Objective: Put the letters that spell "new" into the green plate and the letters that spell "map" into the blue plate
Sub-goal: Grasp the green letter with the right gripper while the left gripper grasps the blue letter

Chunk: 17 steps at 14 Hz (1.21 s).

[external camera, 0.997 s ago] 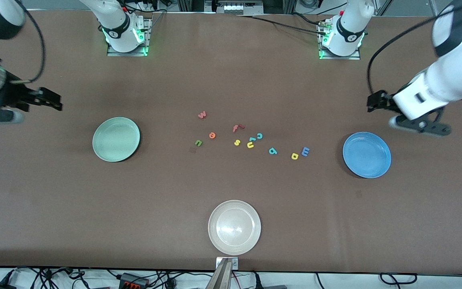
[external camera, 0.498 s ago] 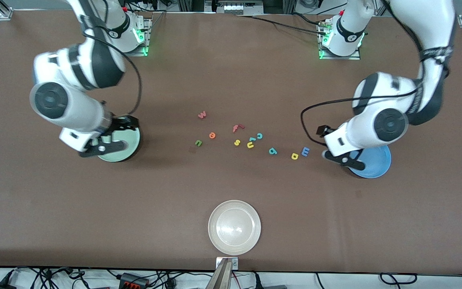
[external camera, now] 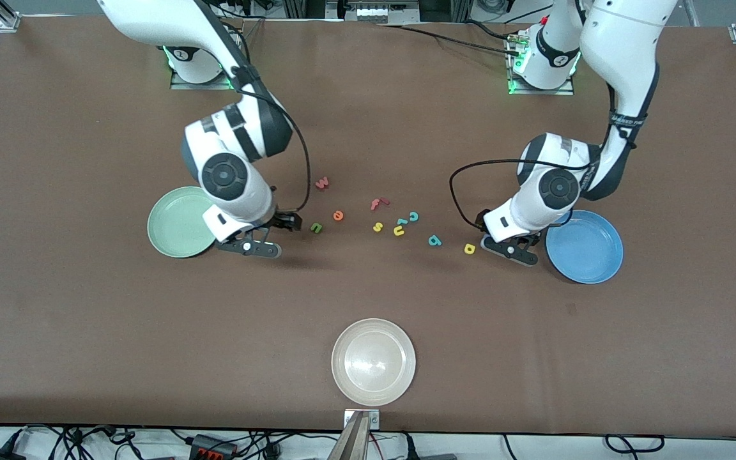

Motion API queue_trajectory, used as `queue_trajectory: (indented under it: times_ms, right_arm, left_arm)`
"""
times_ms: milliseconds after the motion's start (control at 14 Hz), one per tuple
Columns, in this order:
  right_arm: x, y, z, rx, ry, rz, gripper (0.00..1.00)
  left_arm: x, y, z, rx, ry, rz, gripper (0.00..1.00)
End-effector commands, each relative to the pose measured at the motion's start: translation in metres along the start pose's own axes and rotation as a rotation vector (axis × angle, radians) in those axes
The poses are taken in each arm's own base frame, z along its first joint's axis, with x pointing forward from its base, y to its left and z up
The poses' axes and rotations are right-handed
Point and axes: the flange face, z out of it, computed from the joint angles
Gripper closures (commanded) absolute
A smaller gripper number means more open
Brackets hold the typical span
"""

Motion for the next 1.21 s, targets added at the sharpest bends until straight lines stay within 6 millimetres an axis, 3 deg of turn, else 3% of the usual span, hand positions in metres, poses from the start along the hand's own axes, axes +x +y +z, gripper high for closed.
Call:
queue_trajectory:
  times_ms: [0, 71, 214, 356, 569, 712, 925, 1139]
  right_arm:
    - [-0.002, -0.018, 0.026, 0.053, -0.03, 0.207, 0.0]
    - [-0.003, -0.023, 0.034, 0.064, -0.038, 0.255, 0.02]
    - [-0.01, -0.034, 0.055, 0.059, -0.042, 0.318, 0.08]
    - [-0.014, -0.041, 0.076, 0.059, -0.036, 0.37, 0.13]
    - [-0.018, -0.047, 0.094, 0.059, -0.031, 0.392, 0.16]
    - [-0.022, -0.053, 0.102, 0.065, -0.024, 0.406, 0.18]
    - [-0.027, -0.057, 0.111, 0.065, -0.021, 0.42, 0.26]
    - [-0.03, -0.059, 0.115, 0.06, -0.023, 0.416, 0.37]
  left_arm:
    - [0.003, 0.01, 0.021, 0.003, 0.033, 0.036, 0.0]
    - [0.004, 0.01, 0.024, 0.006, 0.041, 0.041, 0.09]
    - [0.005, 0.013, 0.02, 0.006, 0.048, 0.046, 0.52]
    - [0.005, 0.013, 0.018, 0.008, 0.048, 0.048, 0.72]
    - [0.006, 0.013, 0.011, 0.009, 0.057, 0.05, 0.87]
    - [0.009, 0.007, -0.009, 0.012, 0.068, 0.085, 0.91]
    - [0.006, -0.042, -0.06, 0.013, 0.005, 0.029, 0.91]
    - [-0.003, -0.101, -0.078, 0.066, -0.087, 0.067, 0.9]
